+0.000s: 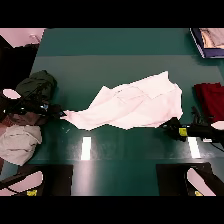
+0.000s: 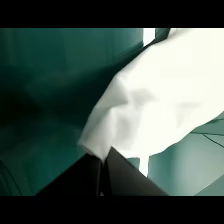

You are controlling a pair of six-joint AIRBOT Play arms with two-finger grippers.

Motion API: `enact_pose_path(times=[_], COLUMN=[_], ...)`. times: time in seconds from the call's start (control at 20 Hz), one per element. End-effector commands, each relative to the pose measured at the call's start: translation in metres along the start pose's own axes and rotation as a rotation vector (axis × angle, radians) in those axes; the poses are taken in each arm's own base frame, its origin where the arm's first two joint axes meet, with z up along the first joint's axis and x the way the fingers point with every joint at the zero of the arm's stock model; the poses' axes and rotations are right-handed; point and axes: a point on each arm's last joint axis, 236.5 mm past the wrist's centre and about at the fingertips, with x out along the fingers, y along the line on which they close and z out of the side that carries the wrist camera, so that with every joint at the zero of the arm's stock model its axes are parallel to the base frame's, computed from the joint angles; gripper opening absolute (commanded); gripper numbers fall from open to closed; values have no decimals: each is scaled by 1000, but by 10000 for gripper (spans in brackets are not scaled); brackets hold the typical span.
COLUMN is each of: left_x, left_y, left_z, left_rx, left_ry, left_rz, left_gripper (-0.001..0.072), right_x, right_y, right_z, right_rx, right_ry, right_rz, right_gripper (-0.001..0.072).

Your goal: Fold the shirts.

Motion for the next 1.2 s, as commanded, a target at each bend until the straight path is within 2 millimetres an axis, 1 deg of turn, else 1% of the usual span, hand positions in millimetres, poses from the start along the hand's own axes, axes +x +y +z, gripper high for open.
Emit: enact_pose_path(times=[0.0, 0.05, 0.2, 0.25, 0.35, 0.4, 0.45, 0.5, 0.55, 0.65, 0.7, 0.75, 0.85, 0.9, 1.0, 1.1, 1.15], left_x=[-1, -1, -1, -1, -1, -1, -1, -1, -1, -3, -9, -19, -52, -76, -116, -152, -168], left_y=[-1, -2, -3, -3, -5, -5, -5, -6, -6, -7, -8, -11, -20, -30, -52, -77, -90], left_z=[-1, 0, -3, -4, -7, -7, -8, -8, -9, -11, -7, 2, 28, 43, 65, 83, 90], left_rx=[1, 1, 1, 1, 1, 1, 0, 1, 0, 4, 13, 18, 49, 80, 134, 182, 197], left_ry=[4, 3, 13, 18, 30, 33, 35, 37, 41, 46, 25, -9, -101, -159, -252, -346, -388], left_rz=[-4, -5, -10, -13, -19, -21, -22, -23, -25, -26, -16, -5, 18, 30, 48, 54, 47], left_gripper=[22, 22, 22, 22, 22, 22, 22, 22, 22, 22, 21, 21, 21, 21, 21, 22, 21], right_x=[14, 18, 32, 36, 41, 42, 43, 42, 40, 30, 19, 6, -31, -55, -103, -144, -158], right_y=[-2, -2, -1, -3, -6, -7, -8, -10, -11, -8, -4, 1, 10, 14, 30, 51, 60], right_z=[8, 9, 3, 2, 1, 1, 2, 2, 2, 0, -1, 0, 5, 10, 23, 36, 40], right_rx=[35, 23, -19, -26, -32, -31, -30, -42, -61, -123, -152, -178, -244, -274, -326, -364, -377], right_ry=[-30, -35, -25, -22, -17, -14, -15, -18, -22, -35, -43, -53, -82, -114, -219, -337, -378], right_rz=[25, 15, -21, -32, -49, -52, -55, -66, -75, -83, -76, -73, -105, -136, -169, -174, -170], right_gripper=[426, 375, 359, 291, 288, 260, 157, 103, 21, 21, 21, 20, 20, 20, 19, 19, 19])
